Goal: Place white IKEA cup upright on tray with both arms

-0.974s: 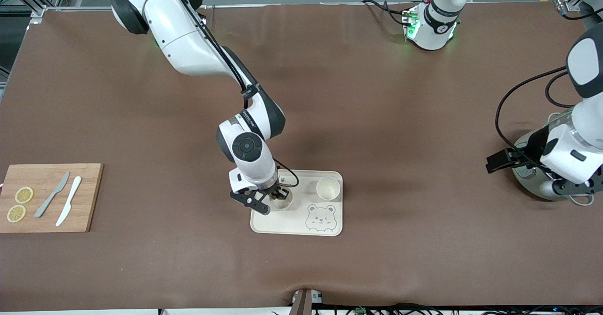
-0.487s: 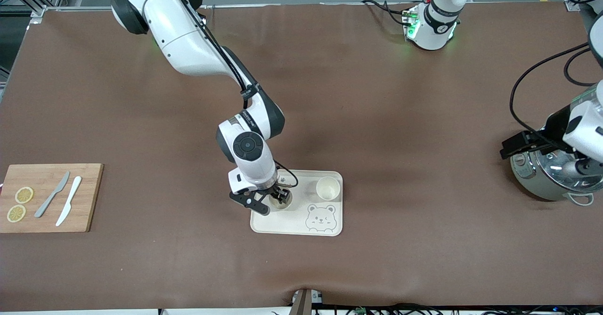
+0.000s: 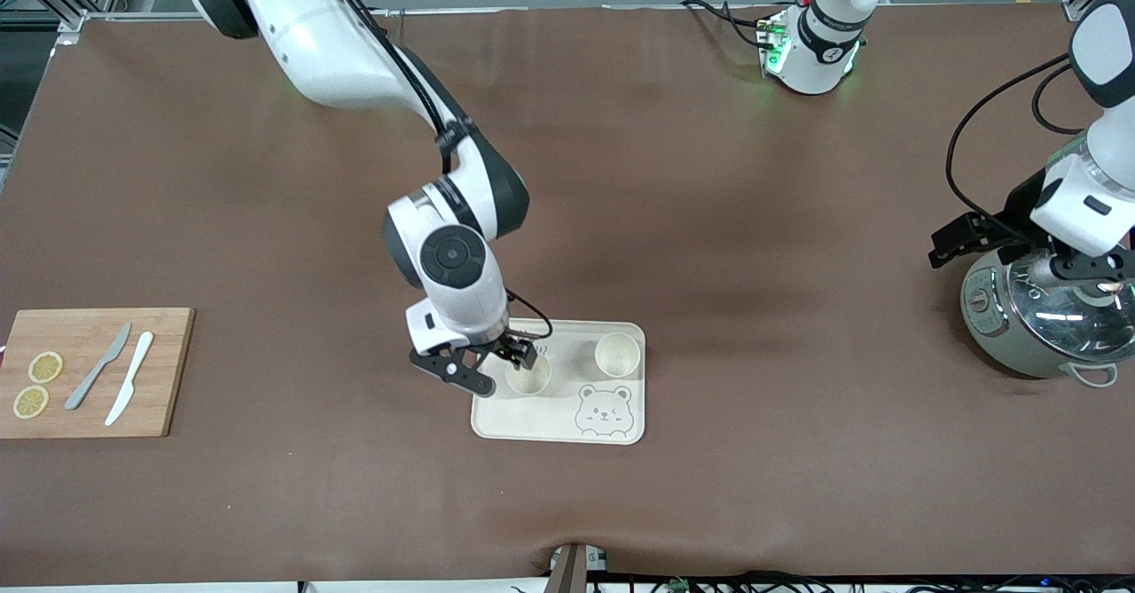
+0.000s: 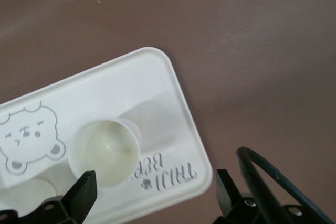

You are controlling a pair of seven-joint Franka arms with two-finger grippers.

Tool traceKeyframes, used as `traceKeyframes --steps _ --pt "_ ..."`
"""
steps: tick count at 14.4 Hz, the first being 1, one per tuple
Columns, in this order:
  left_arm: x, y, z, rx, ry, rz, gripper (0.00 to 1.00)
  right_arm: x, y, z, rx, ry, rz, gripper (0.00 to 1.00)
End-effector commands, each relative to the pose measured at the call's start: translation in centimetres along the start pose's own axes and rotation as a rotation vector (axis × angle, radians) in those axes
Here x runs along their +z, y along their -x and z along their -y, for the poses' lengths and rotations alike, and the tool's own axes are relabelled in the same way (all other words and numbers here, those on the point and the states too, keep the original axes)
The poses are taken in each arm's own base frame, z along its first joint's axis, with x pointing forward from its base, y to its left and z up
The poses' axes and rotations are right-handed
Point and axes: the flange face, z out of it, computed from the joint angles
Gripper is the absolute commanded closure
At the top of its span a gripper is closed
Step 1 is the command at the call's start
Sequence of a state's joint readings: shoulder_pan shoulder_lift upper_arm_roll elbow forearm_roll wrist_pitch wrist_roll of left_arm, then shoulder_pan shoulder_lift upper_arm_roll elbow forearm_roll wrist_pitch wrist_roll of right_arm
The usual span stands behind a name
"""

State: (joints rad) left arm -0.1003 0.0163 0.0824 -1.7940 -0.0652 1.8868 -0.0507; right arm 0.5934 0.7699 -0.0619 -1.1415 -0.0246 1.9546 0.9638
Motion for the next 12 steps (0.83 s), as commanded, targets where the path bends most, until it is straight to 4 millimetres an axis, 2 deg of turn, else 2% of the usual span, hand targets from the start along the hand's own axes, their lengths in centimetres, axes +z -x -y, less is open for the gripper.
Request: traceKeyframes --steps 1,5,7,9,11,12 --pt "-1.3 3.4 1.0 0.011 0.028 -0.035 0.0 -7.1 -0.9 -4.1 -0.043 0.019 0.03 0.0" --pt "-5.4 5.6 0.6 0.03 0.034 -0.043 0.0 -16.7 -0.1 -9.9 -0.075 0.004 0.098 0.0" --pt "-9.0 6.0 0.4 0.045 0.036 -0.058 0.0 -21.2 -0.1 -13.3 -0.091 0.014 0.126 0.0" --pt "-12.8 6.3 0.2 0.059 0.026 -0.033 0.0 -24.2 -0.7 -17.1 -0.109 0.02 0.164 0.0" --pt "-15.2 5.9 -0.1 0.065 0.026 -0.036 0.0 -26.2 -1.6 -21.1 -0.15 0.026 0.193 0.0" --pt "-15.7 5.4 -0.4 0.067 0.028 -0.028 0.0 -27.1 -1.9 -23.4 -0.16 0.021 0.196 0.0"
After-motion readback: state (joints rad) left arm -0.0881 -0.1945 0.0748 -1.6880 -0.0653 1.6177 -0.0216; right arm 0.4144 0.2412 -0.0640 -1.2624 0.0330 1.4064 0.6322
